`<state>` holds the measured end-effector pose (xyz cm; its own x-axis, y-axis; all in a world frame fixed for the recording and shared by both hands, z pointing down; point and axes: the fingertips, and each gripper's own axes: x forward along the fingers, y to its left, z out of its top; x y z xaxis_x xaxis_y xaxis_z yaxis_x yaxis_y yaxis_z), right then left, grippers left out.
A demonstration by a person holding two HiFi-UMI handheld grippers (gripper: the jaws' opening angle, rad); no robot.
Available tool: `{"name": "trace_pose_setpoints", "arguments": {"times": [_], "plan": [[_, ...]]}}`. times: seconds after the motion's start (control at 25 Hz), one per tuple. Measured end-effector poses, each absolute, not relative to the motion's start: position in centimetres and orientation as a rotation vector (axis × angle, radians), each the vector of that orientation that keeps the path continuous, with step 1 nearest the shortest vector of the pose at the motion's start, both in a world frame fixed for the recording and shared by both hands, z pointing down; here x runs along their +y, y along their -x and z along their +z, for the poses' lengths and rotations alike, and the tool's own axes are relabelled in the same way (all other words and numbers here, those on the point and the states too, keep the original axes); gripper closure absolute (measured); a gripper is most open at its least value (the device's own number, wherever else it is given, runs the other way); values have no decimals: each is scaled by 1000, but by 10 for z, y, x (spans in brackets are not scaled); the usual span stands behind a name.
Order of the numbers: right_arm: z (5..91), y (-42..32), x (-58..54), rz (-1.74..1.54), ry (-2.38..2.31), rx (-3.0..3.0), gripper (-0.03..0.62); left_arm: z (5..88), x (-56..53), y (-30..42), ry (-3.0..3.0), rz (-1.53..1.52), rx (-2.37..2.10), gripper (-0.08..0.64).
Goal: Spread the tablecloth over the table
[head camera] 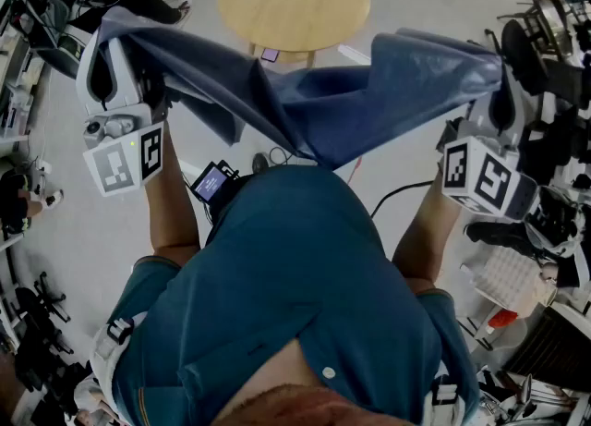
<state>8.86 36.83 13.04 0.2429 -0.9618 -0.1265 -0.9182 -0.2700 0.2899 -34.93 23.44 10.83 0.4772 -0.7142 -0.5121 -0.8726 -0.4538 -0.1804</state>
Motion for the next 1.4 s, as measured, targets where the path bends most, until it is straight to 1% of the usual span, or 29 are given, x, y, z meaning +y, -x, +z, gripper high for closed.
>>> {"name": "trace_pose_setpoints", "arguments": {"times": [0.68, 0.88, 1.04, 1.28, 1.4], "plan": [[140, -115, 403, -404, -2449, -1652, 580, 123, 232, 360, 2324, 543, 1316, 561], [135, -155, 415, -350, -2546, -1525, 580, 126, 211, 387, 2291, 564, 1384, 561], [129, -172, 383, -330, -2556, -1433, 580, 129, 159, 418, 2257, 542, 1486, 561], [150, -234, 369, -302, -2590, -1360, 580, 148, 137, 417, 2213, 497, 1579, 561], [175, -288, 351, -241, -2616, -1359, 580, 154, 125, 398, 2166, 460, 1641, 561]]}}
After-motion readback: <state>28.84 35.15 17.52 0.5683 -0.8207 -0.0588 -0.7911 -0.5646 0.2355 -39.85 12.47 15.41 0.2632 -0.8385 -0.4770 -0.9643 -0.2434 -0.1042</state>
